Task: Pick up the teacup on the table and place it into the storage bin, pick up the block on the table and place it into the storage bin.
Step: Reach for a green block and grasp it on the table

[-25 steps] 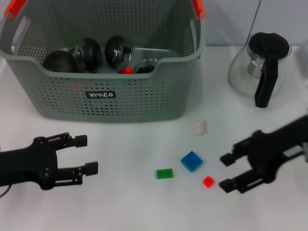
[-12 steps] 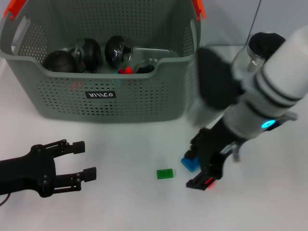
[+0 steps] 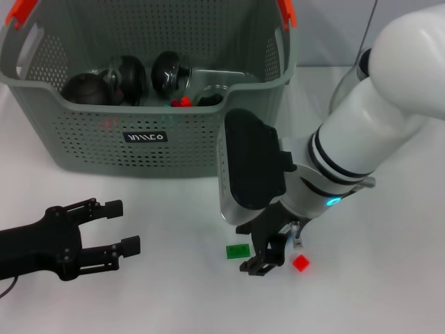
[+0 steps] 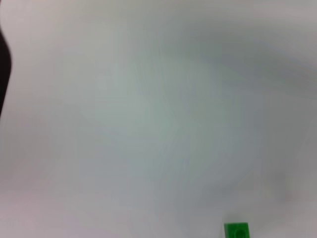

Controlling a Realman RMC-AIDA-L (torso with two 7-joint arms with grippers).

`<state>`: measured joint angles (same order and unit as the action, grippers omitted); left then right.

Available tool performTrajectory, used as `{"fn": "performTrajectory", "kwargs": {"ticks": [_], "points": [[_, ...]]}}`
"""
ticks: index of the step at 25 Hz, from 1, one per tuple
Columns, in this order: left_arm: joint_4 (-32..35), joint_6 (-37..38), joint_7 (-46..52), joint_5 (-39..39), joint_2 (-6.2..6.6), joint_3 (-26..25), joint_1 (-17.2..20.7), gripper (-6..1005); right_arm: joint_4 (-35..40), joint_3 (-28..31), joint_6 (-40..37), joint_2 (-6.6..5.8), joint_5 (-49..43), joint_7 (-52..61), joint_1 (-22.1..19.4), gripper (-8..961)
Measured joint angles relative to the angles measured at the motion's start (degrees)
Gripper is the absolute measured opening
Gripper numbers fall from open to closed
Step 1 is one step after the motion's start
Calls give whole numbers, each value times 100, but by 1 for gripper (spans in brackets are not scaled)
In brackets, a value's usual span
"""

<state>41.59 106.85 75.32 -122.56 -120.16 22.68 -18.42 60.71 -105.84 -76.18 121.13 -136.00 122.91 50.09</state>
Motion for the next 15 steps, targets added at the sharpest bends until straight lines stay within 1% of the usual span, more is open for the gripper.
{"fn": "performTrajectory", "kwargs": {"ticks": [7, 10, 15], "points": [[-28, -9, -26, -7, 1, -2, -4, 848, -1292, -251, 617, 1, 685, -13, 580, 636], [-29, -14, -27, -10, 2, -1, -4, 848, -1432, -267, 720, 3, 766, -18, 629, 613], [-45, -56, -27, -13, -6, -1, -7, 848, -1454, -269, 831, -6, 803, 4, 598, 576]]}}
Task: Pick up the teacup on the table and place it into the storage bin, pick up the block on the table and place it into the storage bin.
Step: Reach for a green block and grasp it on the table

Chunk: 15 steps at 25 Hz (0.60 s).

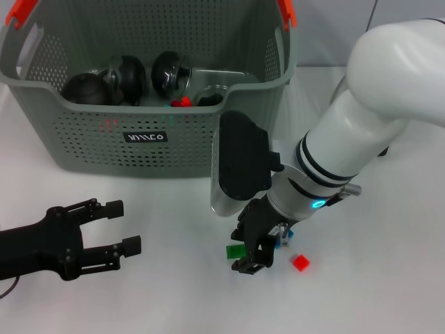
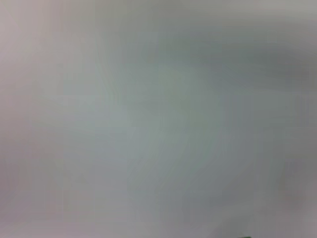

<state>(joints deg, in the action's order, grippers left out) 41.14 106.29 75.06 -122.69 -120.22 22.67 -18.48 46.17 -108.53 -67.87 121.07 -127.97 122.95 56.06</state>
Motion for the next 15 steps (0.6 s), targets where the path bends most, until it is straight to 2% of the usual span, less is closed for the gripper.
{"fn": "performTrajectory", "kwargs": {"ticks": [6, 15], "points": [[-55, -43, -7, -1, -9, 12, -33, 848, -184, -4, 117, 4, 1, -2, 38, 530], [-78, -101, -9, -1, -10, -1, -30, 848, -324, -14, 165, 13, 27, 0, 45, 531]]}}
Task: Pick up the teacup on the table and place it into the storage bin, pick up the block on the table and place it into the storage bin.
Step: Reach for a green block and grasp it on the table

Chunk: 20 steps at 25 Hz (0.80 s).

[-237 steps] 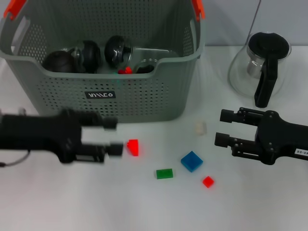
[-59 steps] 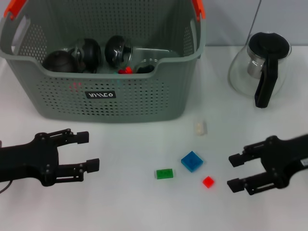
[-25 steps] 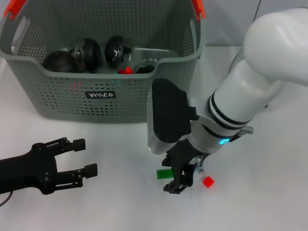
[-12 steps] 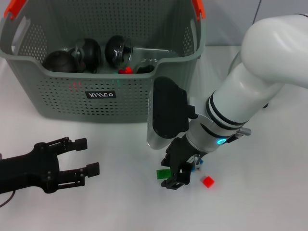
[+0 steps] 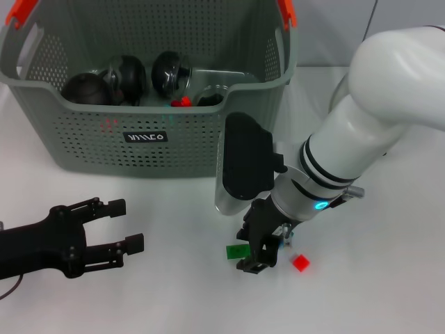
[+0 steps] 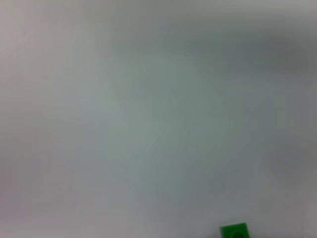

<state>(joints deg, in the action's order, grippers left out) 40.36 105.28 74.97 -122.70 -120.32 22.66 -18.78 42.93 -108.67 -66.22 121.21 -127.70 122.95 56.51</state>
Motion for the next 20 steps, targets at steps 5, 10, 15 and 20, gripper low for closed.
{"fn": "performTrajectory", "kwargs": {"ticks": [5, 10, 15, 20], "points": [[-27, -18, 0, 0, 0, 1, -6, 848, -57, -12, -36, 0, 86, -5, 19, 531], [-29, -34, 0, 0, 0, 1, -5, 848, -52, -9, -170, -2, 98, 10, 15, 532], [-37, -69, 0, 0, 0, 2, -3, 848, -37, 10, -163, -9, 102, 21, 14, 532], [-47, -70, 1, 0, 0, 2, -3, 848, -56, -10, -62, -10, 105, 35, 13, 530]]}}
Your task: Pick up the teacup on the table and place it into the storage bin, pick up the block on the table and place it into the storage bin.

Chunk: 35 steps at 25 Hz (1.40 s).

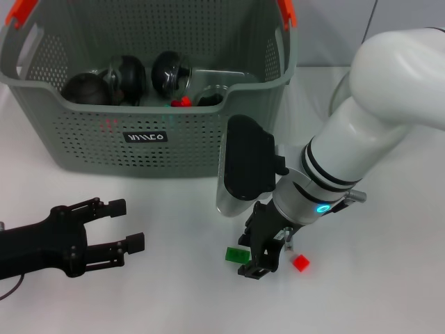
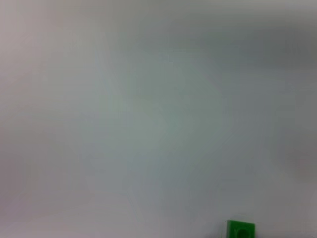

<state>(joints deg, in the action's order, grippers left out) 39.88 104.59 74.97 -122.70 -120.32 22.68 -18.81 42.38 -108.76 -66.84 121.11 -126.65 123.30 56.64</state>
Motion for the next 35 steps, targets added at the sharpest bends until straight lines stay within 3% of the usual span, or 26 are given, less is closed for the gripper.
{"fn": "performTrajectory", "kwargs": {"ticks": [12, 21, 23, 26, 27, 29, 35], "points": [[1, 0, 11, 0, 0, 0, 0, 849, -11, -102, 38, 0, -23, 59, -36, 532], [2, 1, 29, 0, 0, -1, 0, 849, 105, 77, -86, -43, 1, 149, -64, 241], [2, 1, 30, 0, 0, 0, 0, 849, 233, 340, -269, -67, -2, 103, -138, 190], [2, 1, 31, 0, 0, -8, 0, 849, 597, 878, -696, -91, -28, -85, -359, 189], [2, 0, 32, 0, 0, -26, 0, 849, 885, 1355, -1100, -103, -86, -223, -544, 189], [2, 1, 33, 2, 5, -180, 0, 849, 1017, 1572, -1294, -111, -134, -277, -625, 189], [2, 7, 32, 9, 28, -464, 0, 849, 2181, 3364, -2732, -171, -289, -637, -1095, 189]]}}
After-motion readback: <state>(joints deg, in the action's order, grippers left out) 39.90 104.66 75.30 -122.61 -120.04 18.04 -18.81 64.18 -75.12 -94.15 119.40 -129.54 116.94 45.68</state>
